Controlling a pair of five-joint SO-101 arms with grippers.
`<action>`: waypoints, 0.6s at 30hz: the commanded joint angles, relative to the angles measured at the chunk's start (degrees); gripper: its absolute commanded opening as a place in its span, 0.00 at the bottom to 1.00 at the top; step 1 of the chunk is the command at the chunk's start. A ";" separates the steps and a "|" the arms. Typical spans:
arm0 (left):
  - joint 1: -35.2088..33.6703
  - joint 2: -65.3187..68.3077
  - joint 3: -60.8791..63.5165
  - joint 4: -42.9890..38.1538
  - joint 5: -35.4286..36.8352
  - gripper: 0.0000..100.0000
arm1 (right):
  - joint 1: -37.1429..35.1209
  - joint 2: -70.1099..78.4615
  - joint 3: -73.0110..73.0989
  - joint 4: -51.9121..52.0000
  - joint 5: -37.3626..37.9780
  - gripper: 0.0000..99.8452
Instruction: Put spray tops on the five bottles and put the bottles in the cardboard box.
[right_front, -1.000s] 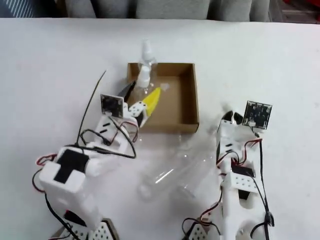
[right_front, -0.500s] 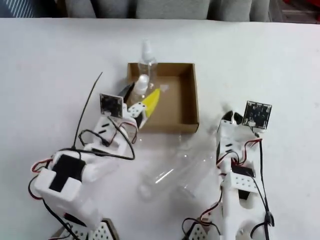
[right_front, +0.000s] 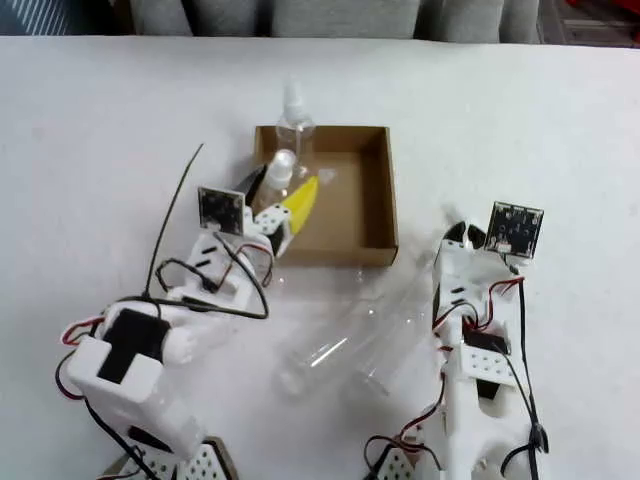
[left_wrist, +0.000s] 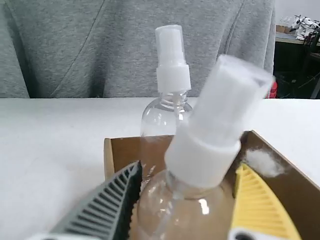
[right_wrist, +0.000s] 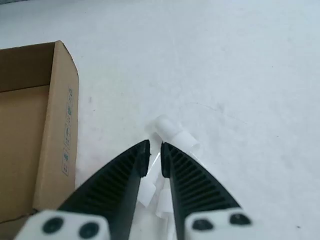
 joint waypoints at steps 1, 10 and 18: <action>-1.71 -4.00 0.53 0.26 -0.53 0.28 | 0.13 0.04 -0.26 -0.84 0.88 0.02; -1.54 -18.42 9.67 6.24 -0.18 0.28 | 0.13 0.04 -0.26 -0.75 0.88 0.02; -1.89 -28.18 13.98 17.85 -0.35 0.28 | 0.13 0.04 -0.26 -0.75 0.88 0.02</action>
